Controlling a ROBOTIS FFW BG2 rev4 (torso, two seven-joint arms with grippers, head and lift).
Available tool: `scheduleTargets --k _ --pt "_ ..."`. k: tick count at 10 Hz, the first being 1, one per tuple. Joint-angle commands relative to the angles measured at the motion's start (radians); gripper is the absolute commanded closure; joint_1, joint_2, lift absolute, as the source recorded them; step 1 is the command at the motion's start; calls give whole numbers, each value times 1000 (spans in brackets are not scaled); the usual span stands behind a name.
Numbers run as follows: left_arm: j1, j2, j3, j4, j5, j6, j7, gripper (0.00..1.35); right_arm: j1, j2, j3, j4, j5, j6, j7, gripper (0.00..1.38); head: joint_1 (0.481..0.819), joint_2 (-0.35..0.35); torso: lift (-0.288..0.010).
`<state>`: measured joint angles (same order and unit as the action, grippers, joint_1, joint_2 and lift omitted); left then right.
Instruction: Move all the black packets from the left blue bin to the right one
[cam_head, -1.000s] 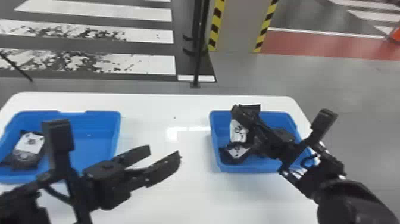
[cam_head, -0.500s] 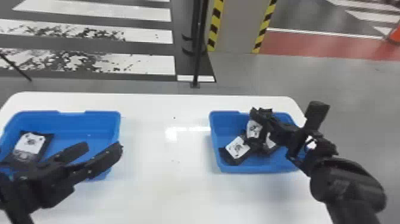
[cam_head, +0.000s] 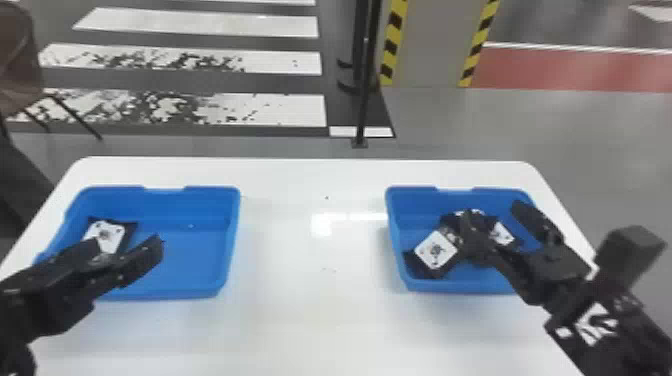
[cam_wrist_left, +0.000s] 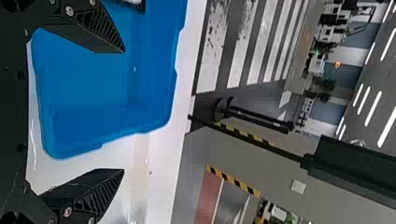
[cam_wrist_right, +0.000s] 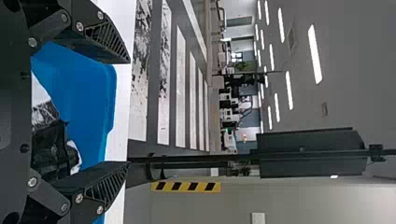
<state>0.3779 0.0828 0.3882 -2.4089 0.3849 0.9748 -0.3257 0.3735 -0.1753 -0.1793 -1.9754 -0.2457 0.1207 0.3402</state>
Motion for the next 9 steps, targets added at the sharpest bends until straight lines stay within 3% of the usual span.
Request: scheduleTargets --k 1,2,4,6,7,9 --pt "-34 -3 72 7 -76 36 8 136 179 31 2 -191 38 -25 0 225 695 7 -140" --pt "-74 -5 96 42 -112 46 14 133 274 48 2 -276 32 -27 0 225 695 44 -140" --pt "-157 17 100 113 -178 108 34 131 390 65 34 -330 -39 -25 0 226 695 174 -140" --pt "-270 37 92 231 -239 152 63 130 404 65 70 -326 -77 -13 3 226 695 244 -140" --pt "-329 41 80 260 -307 225 93 130 397 65 72 -313 -89 2 17 226 695 276 -140" --pt "-474 60 45 464 -337 262 106 136 395 62 74 -313 -91 9 34 228 695 323 -140"
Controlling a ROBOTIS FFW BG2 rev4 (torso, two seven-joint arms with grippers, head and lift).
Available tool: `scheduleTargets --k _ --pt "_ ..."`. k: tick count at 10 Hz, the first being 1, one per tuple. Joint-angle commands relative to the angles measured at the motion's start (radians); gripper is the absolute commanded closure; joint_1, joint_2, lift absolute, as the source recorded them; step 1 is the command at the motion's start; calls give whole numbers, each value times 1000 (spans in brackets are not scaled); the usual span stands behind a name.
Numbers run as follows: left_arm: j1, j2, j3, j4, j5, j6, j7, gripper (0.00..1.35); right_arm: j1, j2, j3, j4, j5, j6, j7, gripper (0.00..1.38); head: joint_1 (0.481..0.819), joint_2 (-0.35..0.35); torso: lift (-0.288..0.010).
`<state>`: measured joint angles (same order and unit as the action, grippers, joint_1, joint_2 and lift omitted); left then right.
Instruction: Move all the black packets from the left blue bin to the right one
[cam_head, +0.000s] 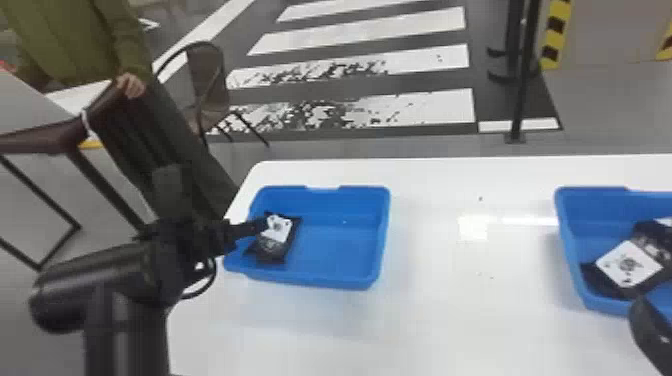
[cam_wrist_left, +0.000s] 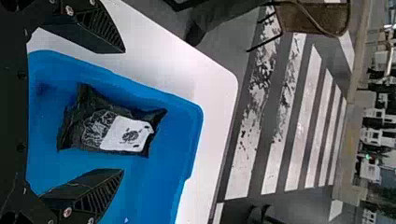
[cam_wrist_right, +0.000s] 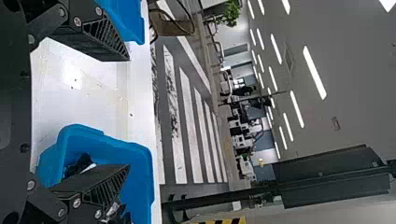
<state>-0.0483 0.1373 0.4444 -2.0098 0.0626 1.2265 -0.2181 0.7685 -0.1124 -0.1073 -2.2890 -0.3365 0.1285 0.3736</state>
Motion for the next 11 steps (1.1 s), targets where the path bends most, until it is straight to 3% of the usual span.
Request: scheduleTargets --k 1,6,11 --pt "-94 19 -34 136 -27 30 -1 136 0 -1 8 0 -3 4 2 228 695 322 -140" --pt "-158 31 -109 217 -53 84 -1 140 -13 -1 20 20 -26 24 16 229 695 295 -140" --pt "-273 34 -135 425 -108 109 0 165 -32 -1 24 40 -42 46 34 233 695 303 -140"
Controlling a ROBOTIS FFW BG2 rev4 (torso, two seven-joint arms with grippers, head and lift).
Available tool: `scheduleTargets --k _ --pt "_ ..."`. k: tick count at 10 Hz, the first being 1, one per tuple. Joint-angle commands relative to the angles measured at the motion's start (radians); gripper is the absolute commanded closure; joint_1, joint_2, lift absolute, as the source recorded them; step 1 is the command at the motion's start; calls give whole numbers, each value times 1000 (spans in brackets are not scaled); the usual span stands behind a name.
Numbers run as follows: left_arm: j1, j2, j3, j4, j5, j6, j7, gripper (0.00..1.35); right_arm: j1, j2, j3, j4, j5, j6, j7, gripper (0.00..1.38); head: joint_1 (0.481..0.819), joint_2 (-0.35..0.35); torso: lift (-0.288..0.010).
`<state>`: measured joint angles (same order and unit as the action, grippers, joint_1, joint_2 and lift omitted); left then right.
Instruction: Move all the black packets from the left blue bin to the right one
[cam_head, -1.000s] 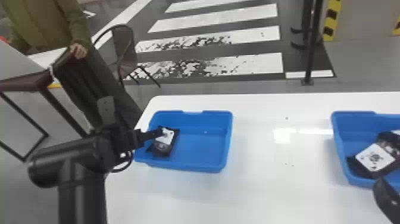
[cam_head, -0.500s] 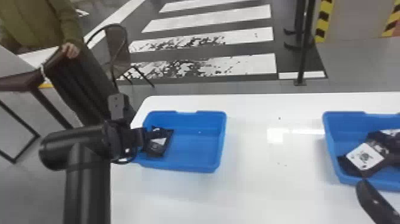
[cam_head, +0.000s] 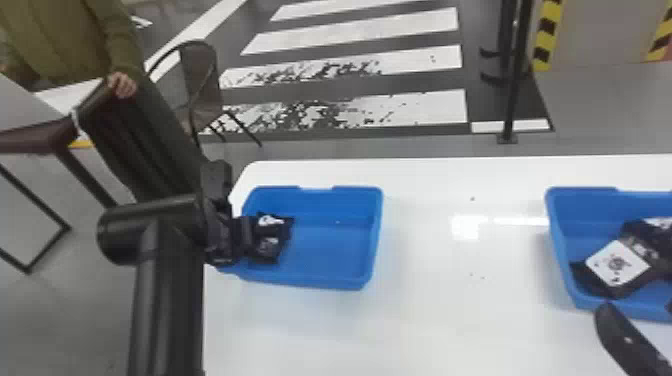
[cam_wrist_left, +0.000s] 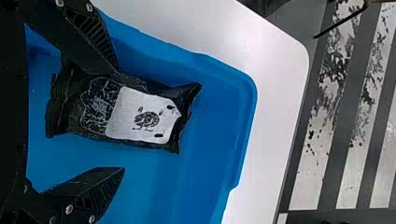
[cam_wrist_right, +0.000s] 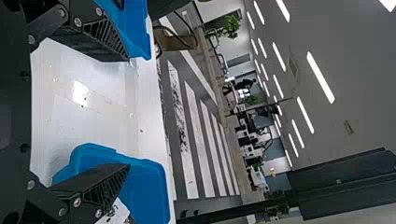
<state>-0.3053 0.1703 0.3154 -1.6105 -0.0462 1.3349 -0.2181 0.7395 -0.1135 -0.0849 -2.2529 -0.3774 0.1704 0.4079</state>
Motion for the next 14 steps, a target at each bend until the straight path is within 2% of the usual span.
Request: scheduleTargets --k 1,3,4,5,6,7,9,11,14 --pt "-33 0 -8 53 6 0 0 182 -8 0 3 11 -5 6 5 233 695 300 -140" --pt "-75 0 -4 144 12 -7 0 272 -13 -2 5 18 -19 16 6 234 695 289 -140" --pt "-78 2 -4 154 14 -7 0 516 -13 -2 5 23 -25 19 8 234 695 288 -140" --pt "-70 -2 -2 154 18 -19 0 815 -13 -2 5 26 -33 19 8 234 695 287 -140" --pt "-56 -3 -2 154 20 -42 -1 969 -13 -3 5 26 -33 19 8 234 695 286 -140" --pt "-41 -3 -6 154 18 -100 -15 1197 -11 -5 5 26 -37 21 9 234 695 285 -140" --pt "8 -3 -4 110 0 -186 -60 1211 -8 -6 5 28 -45 26 12 234 695 283 -140" --pt "138 -14 -12 -109 12 -213 -78 1211 -18 -8 7 23 -47 38 17 239 695 287 -140" --pt "359 -28 -116 -450 110 -316 -83 1211 -65 -15 33 1 -67 95 69 239 695 267 -140"
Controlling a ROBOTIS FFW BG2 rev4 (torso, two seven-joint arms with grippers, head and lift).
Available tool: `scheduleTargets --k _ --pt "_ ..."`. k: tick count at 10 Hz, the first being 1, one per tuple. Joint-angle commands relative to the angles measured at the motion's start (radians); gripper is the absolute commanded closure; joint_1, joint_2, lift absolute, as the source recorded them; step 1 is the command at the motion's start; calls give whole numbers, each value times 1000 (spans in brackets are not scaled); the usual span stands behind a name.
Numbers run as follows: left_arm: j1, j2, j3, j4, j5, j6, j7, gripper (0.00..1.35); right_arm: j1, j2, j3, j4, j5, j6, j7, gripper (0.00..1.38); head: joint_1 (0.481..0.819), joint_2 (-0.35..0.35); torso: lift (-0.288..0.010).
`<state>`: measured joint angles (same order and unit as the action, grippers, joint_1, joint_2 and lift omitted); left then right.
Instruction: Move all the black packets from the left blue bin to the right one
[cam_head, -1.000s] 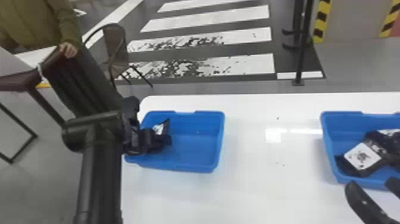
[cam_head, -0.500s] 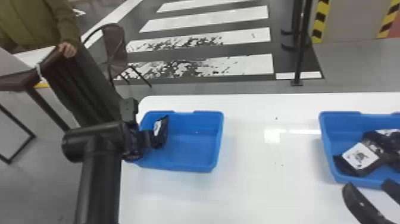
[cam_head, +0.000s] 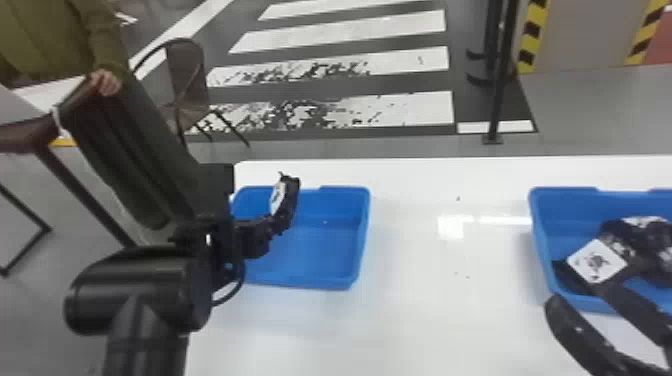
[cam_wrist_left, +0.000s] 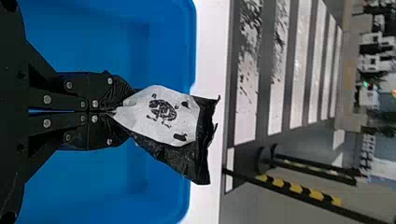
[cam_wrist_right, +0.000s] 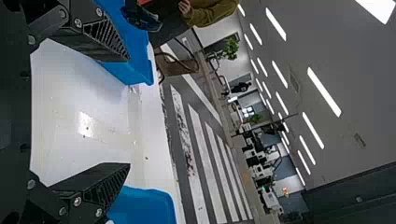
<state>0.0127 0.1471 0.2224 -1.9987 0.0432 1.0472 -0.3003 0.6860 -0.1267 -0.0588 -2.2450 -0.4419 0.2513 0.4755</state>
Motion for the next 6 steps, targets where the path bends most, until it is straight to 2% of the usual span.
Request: scheduleTargets --k 1,4,6 --pt "93 -6 -73 -145 43 -61 0 1211 -36 -7 27 -9 -21 38 25 239 695 239 -140" --pt "191 -6 -218 -278 152 -100 -5 1211 -149 -13 93 5 -37 75 55 239 695 146 -140" --pt "213 3 -294 -310 204 -100 -8 1211 -234 -13 121 35 -55 77 61 237 695 90 -140"
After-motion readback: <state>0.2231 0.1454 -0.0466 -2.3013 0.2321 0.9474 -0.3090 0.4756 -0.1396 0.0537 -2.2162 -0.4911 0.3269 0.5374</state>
